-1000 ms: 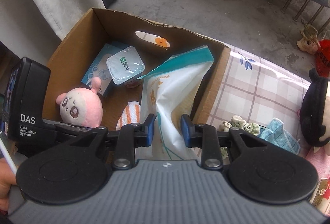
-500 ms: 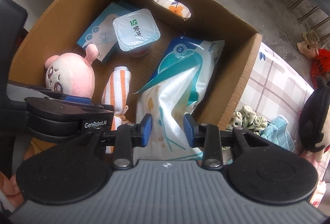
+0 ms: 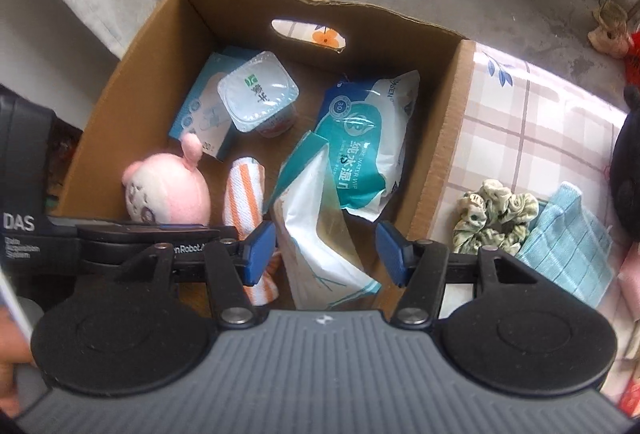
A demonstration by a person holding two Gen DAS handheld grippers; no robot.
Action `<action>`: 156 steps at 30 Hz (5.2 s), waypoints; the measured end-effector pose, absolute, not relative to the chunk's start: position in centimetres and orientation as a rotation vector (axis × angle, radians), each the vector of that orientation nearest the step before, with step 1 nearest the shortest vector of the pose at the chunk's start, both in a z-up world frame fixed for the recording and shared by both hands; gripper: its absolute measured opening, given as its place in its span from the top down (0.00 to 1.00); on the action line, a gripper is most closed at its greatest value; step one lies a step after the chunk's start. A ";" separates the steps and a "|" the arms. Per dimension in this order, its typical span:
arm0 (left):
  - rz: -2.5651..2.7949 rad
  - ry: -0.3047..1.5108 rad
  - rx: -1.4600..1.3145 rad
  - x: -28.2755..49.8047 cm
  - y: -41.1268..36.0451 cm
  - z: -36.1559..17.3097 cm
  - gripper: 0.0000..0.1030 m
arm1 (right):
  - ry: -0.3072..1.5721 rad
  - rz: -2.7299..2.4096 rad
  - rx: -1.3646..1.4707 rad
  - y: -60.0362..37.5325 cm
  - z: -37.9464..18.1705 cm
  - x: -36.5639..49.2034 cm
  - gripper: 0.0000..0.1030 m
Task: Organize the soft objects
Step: 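Lower the towel and cotton swab bag into the box and open both grippers, then move both grippers out of the box back over the table items, then bring the left gripper to the gold LOVE pack while the right approaches the pink mesh pad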
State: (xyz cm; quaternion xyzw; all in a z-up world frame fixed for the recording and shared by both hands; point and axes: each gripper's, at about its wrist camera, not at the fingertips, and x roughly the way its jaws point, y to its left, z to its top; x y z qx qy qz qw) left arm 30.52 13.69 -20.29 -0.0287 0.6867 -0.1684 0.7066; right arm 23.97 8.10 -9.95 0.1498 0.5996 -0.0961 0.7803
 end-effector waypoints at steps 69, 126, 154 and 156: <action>-0.106 1.613 -0.156 20.0 -13.8 -17.0 0.21 | 1.118 0.124 0.100 -19.0 -15.4 6.2 0.17; -0.787 1.617 0.153 6.0 -32.9 -20.7 0.30 | 1.190 -0.332 0.221 -27.6 -8.2 -18.0 0.16; -0.617 1.565 0.189 6.8 -28.8 -21.3 0.32 | 1.067 -0.042 0.420 -35.7 -10.4 -7.3 0.16; -0.598 1.579 0.221 6.8 -28.9 -22.1 0.40 | 1.101 -0.013 0.497 -36.2 -11.9 -5.0 0.17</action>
